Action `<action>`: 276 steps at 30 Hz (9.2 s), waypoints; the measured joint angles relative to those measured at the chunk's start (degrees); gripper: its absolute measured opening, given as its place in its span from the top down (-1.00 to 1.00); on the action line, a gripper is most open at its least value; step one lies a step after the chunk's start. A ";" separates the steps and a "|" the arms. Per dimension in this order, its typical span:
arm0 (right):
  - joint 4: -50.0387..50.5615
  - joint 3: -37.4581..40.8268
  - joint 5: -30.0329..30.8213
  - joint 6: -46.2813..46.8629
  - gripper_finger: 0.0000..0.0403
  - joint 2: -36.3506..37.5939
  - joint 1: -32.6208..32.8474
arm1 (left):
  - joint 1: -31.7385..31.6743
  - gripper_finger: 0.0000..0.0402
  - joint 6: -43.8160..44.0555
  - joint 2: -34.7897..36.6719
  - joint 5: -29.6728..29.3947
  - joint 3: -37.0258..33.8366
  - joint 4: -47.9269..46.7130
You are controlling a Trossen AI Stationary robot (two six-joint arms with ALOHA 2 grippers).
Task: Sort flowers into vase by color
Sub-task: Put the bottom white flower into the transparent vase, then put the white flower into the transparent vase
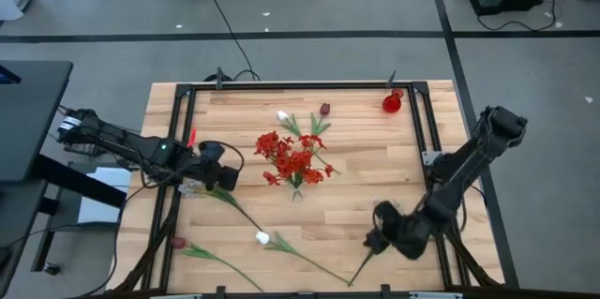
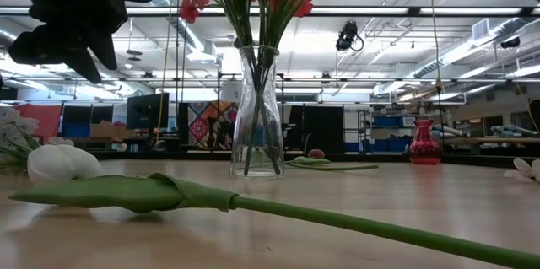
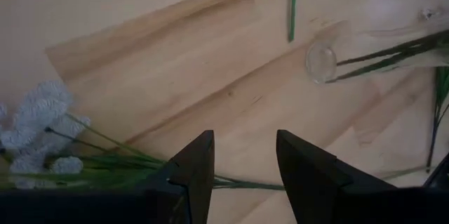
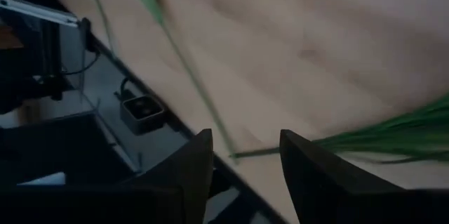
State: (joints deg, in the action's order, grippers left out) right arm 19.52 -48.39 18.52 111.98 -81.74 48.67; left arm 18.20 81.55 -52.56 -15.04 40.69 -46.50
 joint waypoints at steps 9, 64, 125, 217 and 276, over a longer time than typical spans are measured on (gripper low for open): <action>-5.60 -12.27 -1.89 -20.11 0.17 -16.09 -1.97 | 5.98 0.21 -17.44 0.00 -0.06 0.00 4.04; 10.92 -46.61 7.56 -51.97 0.97 -42.51 -13.36 | 18.00 0.21 -22.64 0.09 -3.17 2.19 3.45; -36.19 -46.64 11.84 -93.79 0.44 -28.60 -19.19 | 21.27 0.99 -58.60 -18.60 -3.45 2.19 71.95; 35.37 -43.23 12.25 -27.57 0.26 -12.11 -21.65 | 21.57 0.27 -39.48 -11.13 -15.54 2.16 39.14; 13.26 -33.82 -33.77 -87.03 0.38 -34.29 -72.11 | 1.46 0.27 -4.12 -11.13 -9.36 2.16 6.83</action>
State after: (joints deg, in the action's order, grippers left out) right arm 32.78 -82.21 -15.25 24.95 -116.04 -23.44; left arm 19.66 77.42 -63.68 -24.40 42.85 -39.67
